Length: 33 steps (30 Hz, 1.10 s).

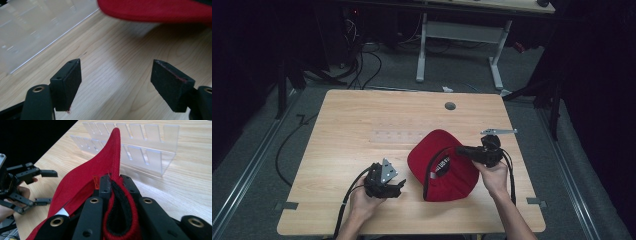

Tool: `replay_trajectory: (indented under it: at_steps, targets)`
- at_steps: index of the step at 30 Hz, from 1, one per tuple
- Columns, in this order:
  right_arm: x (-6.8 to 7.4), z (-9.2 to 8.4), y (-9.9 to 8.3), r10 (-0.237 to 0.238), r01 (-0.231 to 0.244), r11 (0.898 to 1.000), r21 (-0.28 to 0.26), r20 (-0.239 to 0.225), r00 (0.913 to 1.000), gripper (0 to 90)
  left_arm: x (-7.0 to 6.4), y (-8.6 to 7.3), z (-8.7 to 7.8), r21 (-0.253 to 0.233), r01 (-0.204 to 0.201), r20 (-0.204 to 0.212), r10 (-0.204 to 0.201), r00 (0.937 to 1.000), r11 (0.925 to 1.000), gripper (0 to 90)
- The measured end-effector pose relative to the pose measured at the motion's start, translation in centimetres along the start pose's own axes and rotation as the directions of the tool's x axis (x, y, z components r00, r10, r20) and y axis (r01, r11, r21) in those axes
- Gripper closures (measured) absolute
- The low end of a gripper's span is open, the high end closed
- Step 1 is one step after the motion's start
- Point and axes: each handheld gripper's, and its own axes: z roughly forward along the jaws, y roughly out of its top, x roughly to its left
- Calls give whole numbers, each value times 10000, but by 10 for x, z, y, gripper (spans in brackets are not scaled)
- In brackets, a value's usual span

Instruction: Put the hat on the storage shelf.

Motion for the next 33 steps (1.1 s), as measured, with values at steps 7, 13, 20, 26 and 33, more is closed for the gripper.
replay_trajectory:
  at_steps: [7,13,20,26,33]
  targets:
    - [8,8,8,-34,35,9999,123,-104,9999,810,-15,0,0,-191,-578,246,583,9980,9981,220]
    - [15,15,11,-131,131,9989,451,4,9999,809,-19,2,0,-364,-856,334,868,9957,9957,195]
    - [21,15,14,-257,260,9986,450,-70,9996,809,-20,-3,2,-251,-1245,206,1251,9919,9919,194]
    - [26,18,17,-233,242,9969,744,-132,9996,809,-20,-1,4,-298,-1235,245,1242,9920,9919,183]
    - [29,22,17,-320,318,9943,1018,1,9995,807,-19,-1,1,-49,-1375,256,1376,9902,9905,175]
